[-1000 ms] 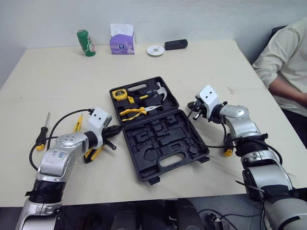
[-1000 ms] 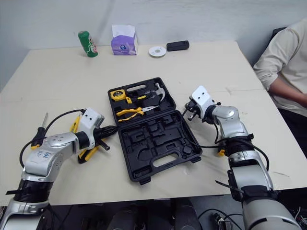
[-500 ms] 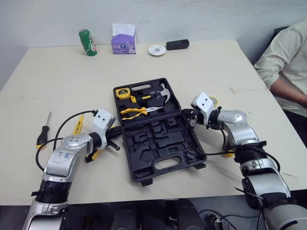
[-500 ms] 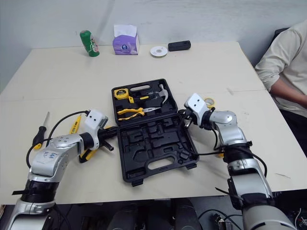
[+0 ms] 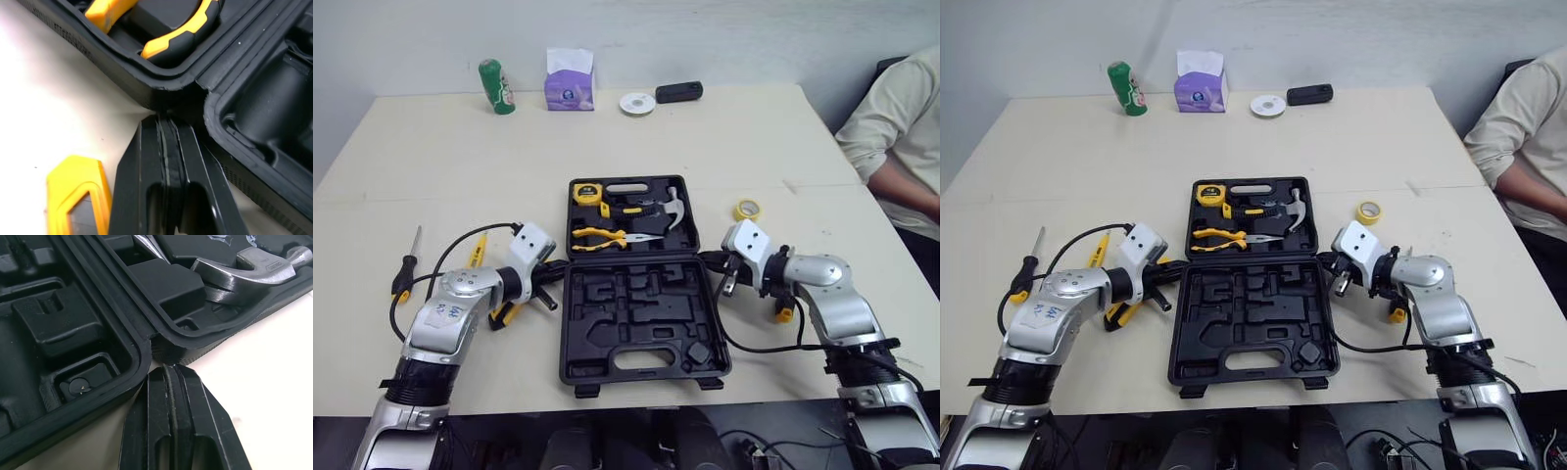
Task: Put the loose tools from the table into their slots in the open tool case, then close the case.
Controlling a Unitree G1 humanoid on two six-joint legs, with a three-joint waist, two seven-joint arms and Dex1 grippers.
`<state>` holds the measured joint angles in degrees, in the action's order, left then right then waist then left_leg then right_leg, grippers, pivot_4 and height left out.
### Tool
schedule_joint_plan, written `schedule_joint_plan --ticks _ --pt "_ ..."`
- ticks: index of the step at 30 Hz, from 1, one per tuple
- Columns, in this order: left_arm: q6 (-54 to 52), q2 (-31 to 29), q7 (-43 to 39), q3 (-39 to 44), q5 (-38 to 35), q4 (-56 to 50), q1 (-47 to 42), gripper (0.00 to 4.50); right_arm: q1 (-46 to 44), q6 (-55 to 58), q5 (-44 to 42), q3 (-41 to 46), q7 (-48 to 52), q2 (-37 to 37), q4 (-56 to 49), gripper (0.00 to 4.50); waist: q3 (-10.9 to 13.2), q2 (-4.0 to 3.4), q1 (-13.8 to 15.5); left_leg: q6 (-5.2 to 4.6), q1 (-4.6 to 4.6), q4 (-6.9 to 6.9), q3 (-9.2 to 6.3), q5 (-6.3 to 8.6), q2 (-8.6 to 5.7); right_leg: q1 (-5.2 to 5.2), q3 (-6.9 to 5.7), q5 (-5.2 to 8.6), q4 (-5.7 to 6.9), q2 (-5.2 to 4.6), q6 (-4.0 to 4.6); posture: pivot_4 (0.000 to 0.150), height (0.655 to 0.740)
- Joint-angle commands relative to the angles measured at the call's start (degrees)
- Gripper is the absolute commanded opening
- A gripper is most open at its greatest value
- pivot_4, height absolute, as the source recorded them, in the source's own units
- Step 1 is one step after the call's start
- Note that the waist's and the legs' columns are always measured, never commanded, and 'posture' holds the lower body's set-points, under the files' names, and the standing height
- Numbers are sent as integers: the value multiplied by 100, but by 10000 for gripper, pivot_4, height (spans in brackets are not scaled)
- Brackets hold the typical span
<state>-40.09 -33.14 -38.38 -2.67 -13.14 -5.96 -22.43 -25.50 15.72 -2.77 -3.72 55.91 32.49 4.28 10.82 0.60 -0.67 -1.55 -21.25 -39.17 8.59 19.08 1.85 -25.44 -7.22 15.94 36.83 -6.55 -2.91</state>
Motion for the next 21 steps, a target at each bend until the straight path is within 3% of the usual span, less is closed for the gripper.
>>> schedule_joint_plan --ticks 1,9,21 --pt "419 213 -464 -428 -101 -88 -266 703 100 145 -335 -240 116 -166 -800 0 0 1 31 0 0 0 0 0 -1 0 0 0 0 0 0 1500 7316" --pt "780 187 -504 -460 342 426 -370 703 290 361 -114 -205 -294 -156 -819 0 -4 7 56 0 4 -1 1 0 -2 4 0 0 -1 0 0 1500 7316" --pt "847 286 -431 -334 409 369 -265 703 314 408 -58 -202 -428 -48 -841 0 -8 13 66 -2 7 -1 -2 -1 -4 9 -3 0 -6 -4 0 1500 7316"
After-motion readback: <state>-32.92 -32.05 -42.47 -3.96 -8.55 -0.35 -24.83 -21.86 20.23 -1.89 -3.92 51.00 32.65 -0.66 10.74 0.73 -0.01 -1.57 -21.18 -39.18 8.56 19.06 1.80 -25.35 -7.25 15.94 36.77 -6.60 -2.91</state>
